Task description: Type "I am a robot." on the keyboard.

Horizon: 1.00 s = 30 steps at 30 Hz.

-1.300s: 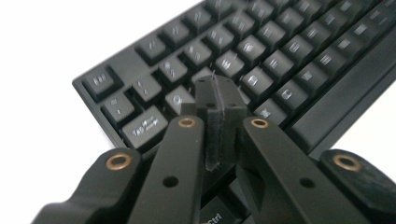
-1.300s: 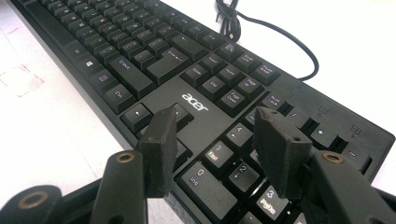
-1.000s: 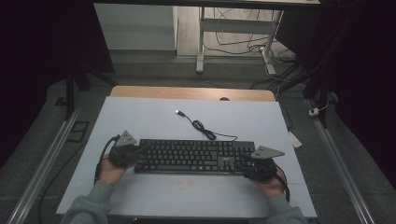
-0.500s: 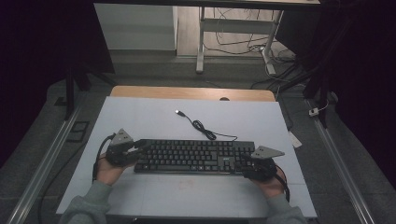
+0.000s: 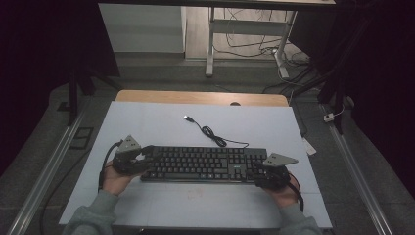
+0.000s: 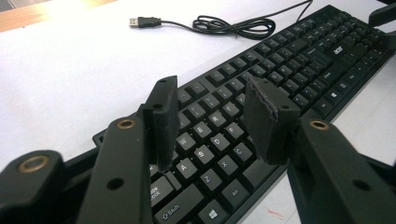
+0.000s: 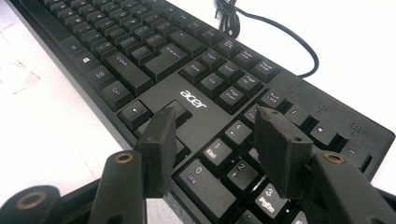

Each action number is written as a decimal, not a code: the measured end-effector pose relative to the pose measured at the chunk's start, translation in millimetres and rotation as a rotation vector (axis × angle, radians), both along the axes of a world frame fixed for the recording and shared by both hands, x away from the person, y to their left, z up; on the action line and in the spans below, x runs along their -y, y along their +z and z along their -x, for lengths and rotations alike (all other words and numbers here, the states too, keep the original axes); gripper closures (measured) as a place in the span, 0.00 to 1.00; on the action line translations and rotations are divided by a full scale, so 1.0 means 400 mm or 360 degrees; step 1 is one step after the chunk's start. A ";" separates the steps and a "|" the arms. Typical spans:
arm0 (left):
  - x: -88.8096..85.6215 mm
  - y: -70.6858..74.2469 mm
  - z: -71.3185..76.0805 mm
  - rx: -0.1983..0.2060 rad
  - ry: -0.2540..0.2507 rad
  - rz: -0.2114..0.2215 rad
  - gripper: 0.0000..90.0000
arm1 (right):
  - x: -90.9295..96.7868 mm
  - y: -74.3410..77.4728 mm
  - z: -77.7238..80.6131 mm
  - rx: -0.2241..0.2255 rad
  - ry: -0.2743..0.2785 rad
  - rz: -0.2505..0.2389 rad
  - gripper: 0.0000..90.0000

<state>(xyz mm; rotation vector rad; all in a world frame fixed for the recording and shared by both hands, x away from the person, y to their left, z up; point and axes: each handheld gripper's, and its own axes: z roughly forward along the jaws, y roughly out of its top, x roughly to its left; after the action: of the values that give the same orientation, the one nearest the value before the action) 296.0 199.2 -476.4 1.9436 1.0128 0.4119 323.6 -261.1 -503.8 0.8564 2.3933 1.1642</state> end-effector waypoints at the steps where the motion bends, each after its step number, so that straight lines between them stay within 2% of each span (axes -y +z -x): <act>1: 0.002 0.000 0.000 -0.0004 -0.0005 0.0000 0.60 | 0.000 0.000 0.000 0.0000 0.0000 0.0000 0.55; 12: 0.033 -0.011 0.001 -0.0036 -0.0075 -0.0045 0.58 | -0.002 -0.002 0.000 -0.0003 0.0005 0.0013 0.55; 19: 0.072 -0.034 0.001 -0.0070 -0.0157 -0.0154 0.58 | -0.003 -0.007 -0.004 -0.0008 -0.0008 0.0031 0.54; 30: 0.097 -0.061 -0.003 -0.0112 -0.0195 -0.0204 0.58 | -0.002 -0.008 -0.006 -0.0018 -0.0028 0.0055 0.54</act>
<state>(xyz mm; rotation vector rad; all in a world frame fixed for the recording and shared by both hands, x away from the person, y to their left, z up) 297.4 160.4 -500.7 2.1361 0.9249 0.3483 325.9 -260.2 -507.0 0.8738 2.4027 1.1113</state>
